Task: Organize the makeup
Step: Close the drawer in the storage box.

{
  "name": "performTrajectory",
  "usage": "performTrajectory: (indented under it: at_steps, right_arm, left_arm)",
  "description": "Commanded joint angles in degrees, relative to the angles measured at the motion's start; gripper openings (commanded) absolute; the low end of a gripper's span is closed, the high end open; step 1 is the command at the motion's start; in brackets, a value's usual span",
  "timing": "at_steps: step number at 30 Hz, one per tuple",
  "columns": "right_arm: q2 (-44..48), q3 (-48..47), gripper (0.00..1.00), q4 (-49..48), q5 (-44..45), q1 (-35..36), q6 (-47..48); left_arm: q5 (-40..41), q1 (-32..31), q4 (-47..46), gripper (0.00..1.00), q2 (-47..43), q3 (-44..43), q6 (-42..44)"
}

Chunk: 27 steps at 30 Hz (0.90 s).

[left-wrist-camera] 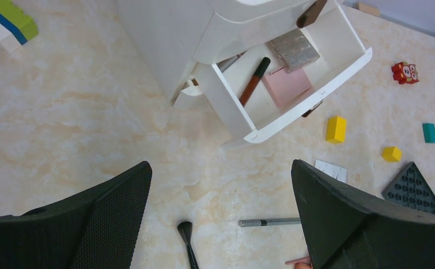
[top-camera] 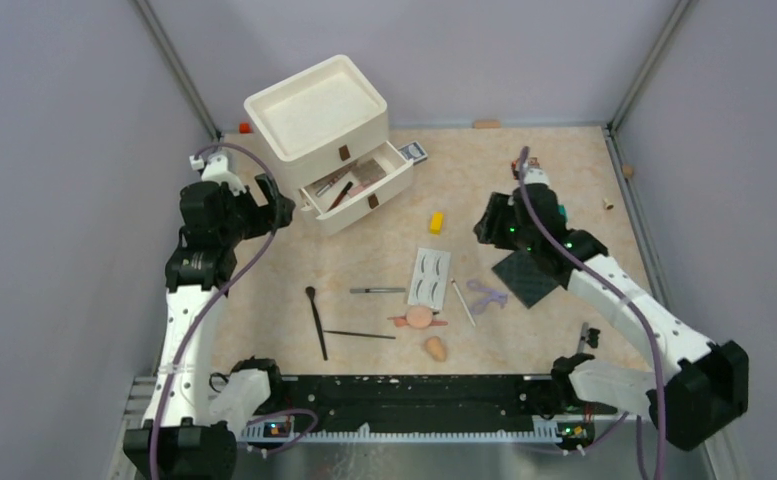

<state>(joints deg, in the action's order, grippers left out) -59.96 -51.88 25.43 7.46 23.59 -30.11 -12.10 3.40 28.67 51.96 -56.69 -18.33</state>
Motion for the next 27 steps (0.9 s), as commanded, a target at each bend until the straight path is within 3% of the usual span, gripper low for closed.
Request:
performTrajectory:
  at_steps: [1,9,15,27]
  right_arm:
    - [-6.11,-4.43,0.50,-7.81,0.06,8.83,0.12]
    - [-14.18,-1.83,0.49,-24.22,-9.16,14.18,-8.51]
    - [-17.87,-2.02,0.47,-25.06,-8.96,16.98,-10.23]
    - [-16.89,-0.15,0.47,-25.61,-5.49,17.01,-9.34]
  left_arm:
    - [2.47,0.34,-3.21,0.99,2.96,-3.78,-1.14]
    - [5.84,0.35,-7.41,0.98,8.88,-8.91,-0.87]
    - [8.42,0.33,-12.80,0.94,14.27,-12.11,-2.84]
    - [14.98,0.31,-25.12,0.81,25.60,-15.25,-6.46]
